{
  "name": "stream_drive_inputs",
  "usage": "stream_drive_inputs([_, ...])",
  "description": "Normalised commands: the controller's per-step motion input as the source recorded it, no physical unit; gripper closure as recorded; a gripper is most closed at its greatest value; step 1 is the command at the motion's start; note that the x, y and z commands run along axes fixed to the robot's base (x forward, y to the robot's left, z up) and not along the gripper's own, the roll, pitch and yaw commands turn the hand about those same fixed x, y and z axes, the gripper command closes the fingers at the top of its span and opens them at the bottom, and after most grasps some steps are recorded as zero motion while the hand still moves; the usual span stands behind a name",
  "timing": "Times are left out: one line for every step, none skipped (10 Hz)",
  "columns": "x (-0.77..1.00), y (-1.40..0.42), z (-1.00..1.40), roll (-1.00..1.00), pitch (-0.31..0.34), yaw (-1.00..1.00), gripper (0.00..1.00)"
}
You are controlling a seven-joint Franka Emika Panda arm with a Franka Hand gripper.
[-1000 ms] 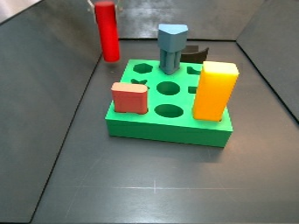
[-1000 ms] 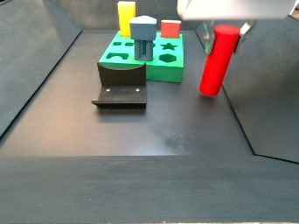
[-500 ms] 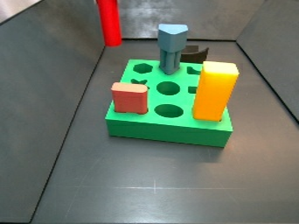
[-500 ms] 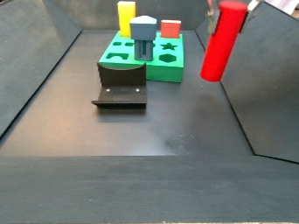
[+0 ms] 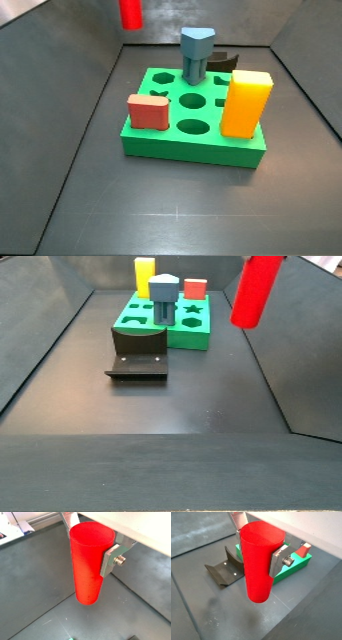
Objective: Pick up the round object. Move up. Move to above the board. Insert the round object.
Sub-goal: Move to above the board.
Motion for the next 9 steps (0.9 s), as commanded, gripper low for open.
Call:
stream_drive_inputs([0.05,0.14,0.96,-0.04,0.071,-0.04,1.00])
stream_drive_inputs([0.03,0.10,0.80,-0.03,0.068,-0.04,1.00])
stream_drive_inputs([0.01,0.07,0.59,-0.01,0.064,-0.04,1.00])
stream_drive_inputs([0.00,0.05,0.44,0.00,0.063,-0.04,1.00])
stream_drive_inputs([0.00,0.04,0.28,0.01,0.065,-0.04,1.00])
stream_drive_inputs([0.32,-1.00,0.07,0.27,0.400,-0.53,1.00])
stream_drive_inputs([0.33,-1.00,0.05,0.27,0.382,-0.46,1.00])
stream_drive_inputs([0.34,-1.00,0.05,0.24,0.359,-0.34,1.00])
stream_drive_inputs([0.35,-1.00,0.06,0.11,0.286,-0.17,1.00])
